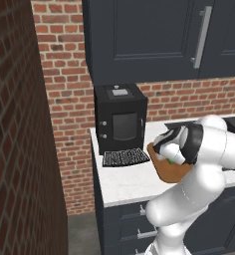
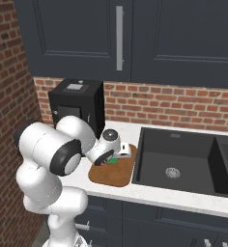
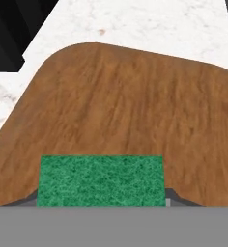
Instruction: Pick up the sponge from the counter and clean the cutting board by briefly scrubbing or pressing down on the cutting board. Once finished, release the sponge.
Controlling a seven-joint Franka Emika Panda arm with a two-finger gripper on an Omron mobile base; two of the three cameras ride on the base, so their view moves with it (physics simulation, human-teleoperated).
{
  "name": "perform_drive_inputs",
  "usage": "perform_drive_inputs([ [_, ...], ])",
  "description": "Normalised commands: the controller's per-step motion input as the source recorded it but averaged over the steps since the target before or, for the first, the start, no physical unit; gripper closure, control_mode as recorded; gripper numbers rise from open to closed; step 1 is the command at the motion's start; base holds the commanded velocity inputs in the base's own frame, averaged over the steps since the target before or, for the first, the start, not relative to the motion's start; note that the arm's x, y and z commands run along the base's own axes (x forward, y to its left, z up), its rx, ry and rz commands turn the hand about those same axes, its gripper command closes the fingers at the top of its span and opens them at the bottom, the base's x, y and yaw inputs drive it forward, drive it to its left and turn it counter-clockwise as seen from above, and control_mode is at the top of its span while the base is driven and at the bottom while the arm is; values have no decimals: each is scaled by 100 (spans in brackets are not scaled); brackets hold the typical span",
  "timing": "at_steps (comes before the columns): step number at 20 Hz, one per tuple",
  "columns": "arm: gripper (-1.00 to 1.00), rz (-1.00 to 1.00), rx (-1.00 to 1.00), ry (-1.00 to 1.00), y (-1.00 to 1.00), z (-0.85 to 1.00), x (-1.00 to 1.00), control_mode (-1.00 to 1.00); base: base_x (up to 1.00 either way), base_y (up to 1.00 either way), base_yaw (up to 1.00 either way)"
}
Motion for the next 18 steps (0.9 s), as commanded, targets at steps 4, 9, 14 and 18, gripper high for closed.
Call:
perform_drive_inputs([
  [4, 100, 0, 0, 0, 3, 0, 24, -100, 0, 0, 0],
  [9, 100, -1, 0, 0, -5, 0, -11, -100, 0, 0, 0],
  [14, 100, 0, 0, 0, -15, 0, -53, -100, 0, 0, 0],
  [18, 100, 0, 0, 0, -1, 0, -56, -100, 0, 0, 0],
])
